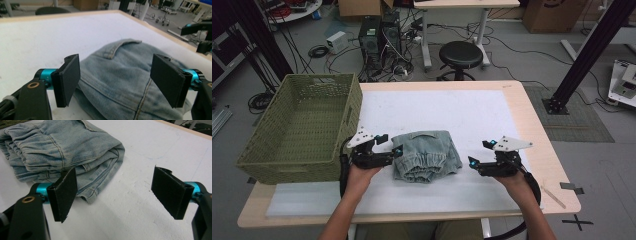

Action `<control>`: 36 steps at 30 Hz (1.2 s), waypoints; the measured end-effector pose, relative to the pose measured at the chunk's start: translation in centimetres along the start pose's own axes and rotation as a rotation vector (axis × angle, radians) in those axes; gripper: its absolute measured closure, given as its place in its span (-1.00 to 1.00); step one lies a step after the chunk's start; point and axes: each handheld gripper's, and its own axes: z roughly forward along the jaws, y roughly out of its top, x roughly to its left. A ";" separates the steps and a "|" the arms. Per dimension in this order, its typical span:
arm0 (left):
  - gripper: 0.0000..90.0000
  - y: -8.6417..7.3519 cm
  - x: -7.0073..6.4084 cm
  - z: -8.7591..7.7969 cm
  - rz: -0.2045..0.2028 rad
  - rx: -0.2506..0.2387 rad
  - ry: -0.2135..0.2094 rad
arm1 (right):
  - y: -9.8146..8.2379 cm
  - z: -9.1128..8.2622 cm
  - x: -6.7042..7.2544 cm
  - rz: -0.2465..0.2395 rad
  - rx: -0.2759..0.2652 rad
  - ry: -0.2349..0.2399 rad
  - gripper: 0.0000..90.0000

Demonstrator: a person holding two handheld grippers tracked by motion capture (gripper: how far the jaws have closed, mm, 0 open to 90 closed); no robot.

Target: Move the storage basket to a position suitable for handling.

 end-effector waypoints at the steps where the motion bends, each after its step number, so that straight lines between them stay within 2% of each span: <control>1: -0.46 0.3 -0.1 -0.4 0.006 -0.016 0.000 | 0.0 0.0 0.0 -0.001 -0.001 0.000 -0.52; 6: -0.46 1.4 -0.3 -1.6 0.032 -0.058 -0.021 | 0.1 0.2 0.1 0.002 0.002 0.004 -0.52; 13: -0.46 2.2 0.1 -3.2 0.058 -0.076 -0.011 | 0.2 0.3 0.3 0.000 0.002 0.006 -0.52; 17: -0.46 2.8 0.7 -4.7 0.068 -0.107 -0.002 | 0.1 0.3 0.2 0.002 0.000 0.002 -0.52; 24: -0.46 3.9 2.3 -7.7 0.067 -0.151 0.018 | 0.0 0.2 0.1 0.012 -0.007 0.004 -0.52; 28: -0.46 4.2 3.5 -9.6 0.045 -0.180 0.030 | 0.0 0.1 0.0 0.019 -0.015 0.005 -0.52; 36: -0.46 4.2 6.6 -13.7 0.036 -0.203 0.105 | -0.1 0.1 0.1 0.015 -0.016 0.005 -0.52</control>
